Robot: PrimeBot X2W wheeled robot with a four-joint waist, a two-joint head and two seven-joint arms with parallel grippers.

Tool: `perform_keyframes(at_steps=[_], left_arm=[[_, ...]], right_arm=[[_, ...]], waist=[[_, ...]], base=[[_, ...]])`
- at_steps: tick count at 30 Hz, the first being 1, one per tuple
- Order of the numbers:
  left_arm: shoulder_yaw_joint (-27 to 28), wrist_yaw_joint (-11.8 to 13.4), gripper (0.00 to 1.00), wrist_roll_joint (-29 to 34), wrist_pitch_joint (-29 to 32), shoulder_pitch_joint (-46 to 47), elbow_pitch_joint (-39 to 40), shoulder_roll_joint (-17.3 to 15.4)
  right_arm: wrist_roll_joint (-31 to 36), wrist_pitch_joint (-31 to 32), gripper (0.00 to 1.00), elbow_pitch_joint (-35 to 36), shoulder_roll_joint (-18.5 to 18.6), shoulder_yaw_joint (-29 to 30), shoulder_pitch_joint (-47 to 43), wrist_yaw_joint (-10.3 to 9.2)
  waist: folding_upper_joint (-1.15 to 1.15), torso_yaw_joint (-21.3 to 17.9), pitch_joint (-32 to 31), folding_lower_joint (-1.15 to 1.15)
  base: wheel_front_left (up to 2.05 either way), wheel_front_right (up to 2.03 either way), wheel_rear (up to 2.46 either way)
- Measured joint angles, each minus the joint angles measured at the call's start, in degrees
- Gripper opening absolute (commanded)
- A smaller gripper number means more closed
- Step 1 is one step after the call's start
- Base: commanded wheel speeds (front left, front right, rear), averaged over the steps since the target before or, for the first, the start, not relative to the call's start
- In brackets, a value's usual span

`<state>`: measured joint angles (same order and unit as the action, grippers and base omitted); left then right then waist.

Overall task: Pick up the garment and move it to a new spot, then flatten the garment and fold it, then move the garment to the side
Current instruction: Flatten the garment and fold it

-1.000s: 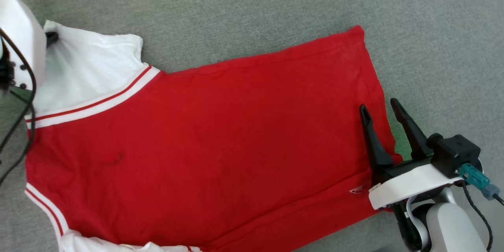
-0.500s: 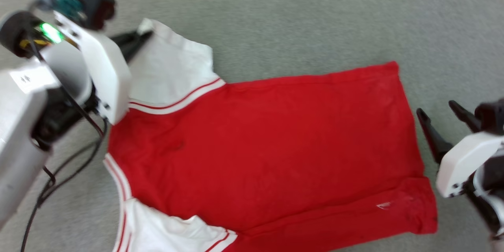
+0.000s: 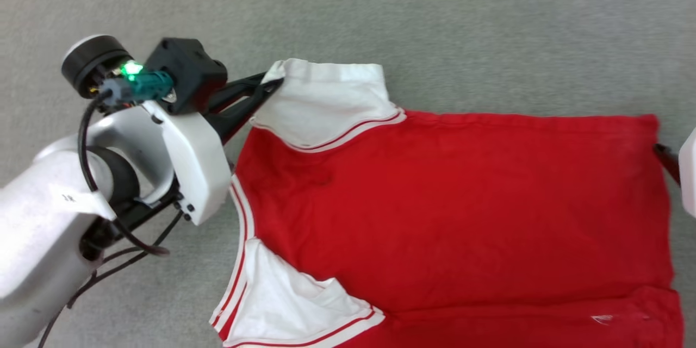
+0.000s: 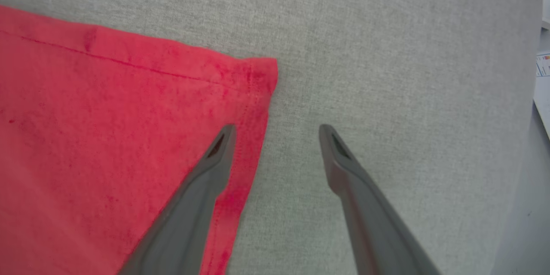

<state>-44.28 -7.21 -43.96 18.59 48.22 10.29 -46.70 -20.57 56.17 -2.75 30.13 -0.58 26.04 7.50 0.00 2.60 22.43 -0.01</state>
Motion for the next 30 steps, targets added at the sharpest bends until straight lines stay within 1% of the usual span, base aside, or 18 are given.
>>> perform_keyframes(at_steps=[8, 15, 16, 17, 18, 21, 26, 30], left_arm=[[-1.3, 0.6, 0.00, 1.5, -1.5, -0.5, 1.8, 2.1], [-2.1, 0.6, 0.00, 1.7, -2.7, -0.6, 1.2, 3.0], [-2.2, 0.6, 0.00, 1.9, -2.7, -0.7, 0.9, 2.9], [-2.4, 0.6, 0.00, 1.9, -2.9, -0.8, 0.6, 3.0], [-2.6, 0.5, 0.00, 1.9, -3.2, -0.8, 0.3, 3.1], [-2.7, 0.4, 0.00, 1.3, -4.0, -1.2, -0.6, 3.7], [-2.5, 0.9, 0.00, 0.4, -5.5, -3.4, -2.3, 3.3], [-2.1, 1.8, 0.00, -0.3, -6.8, -5.5, -3.2, 2.4]], right_arm=[[1.1, 3.4, 1.00, -3.5, 1.5, -2.8, 3.0, 0.00], [1.4, 4.9, 1.00, -5.8, 2.9, -4.1, 3.0, -0.11], [1.3, 4.9, 0.77, -6.0, 3.2, -4.4, 2.9, -0.11], [1.2, 4.8, 0.35, -6.1, 3.5, -4.8, 2.9, -0.11], [1.2, 4.1, 0.00, -6.2, 3.7, -5.4, 2.8, -0.10], [0.9, 1.6, 0.00, -6.7, 2.9, -6.0, 2.1, -0.09], [0.2, -3.2, 0.00, -8.3, 1.7, -5.1, 1.4, -0.09], [-2.1, -7.3, 0.00, -8.7, -0.2, -1.9, 0.8, 0.00]], waist=[[0.00, 4.1, 3.2, 0.00], [0.00, 6.5, 4.9, -0.01], [0.00, 6.6, 5.0, -0.01], [0.00, 6.8, 5.0, -0.01], [0.00, 6.8, 4.9, -0.01], [0.00, 6.8, 4.3, 0.00], [0.00, 6.3, 2.2, 0.00], [0.00, 5.7, -0.2, 0.01]], base=[[0.00, 0.00, 0.00], [0.00, 0.00, 0.00], [0.00, 0.00, 0.00], [0.00, 0.00, 0.00], [0.00, 0.00, 0.00], [0.00, 0.00, 0.00], [0.00, 0.00, 0.00], [0.00, 0.00, 0.00]])
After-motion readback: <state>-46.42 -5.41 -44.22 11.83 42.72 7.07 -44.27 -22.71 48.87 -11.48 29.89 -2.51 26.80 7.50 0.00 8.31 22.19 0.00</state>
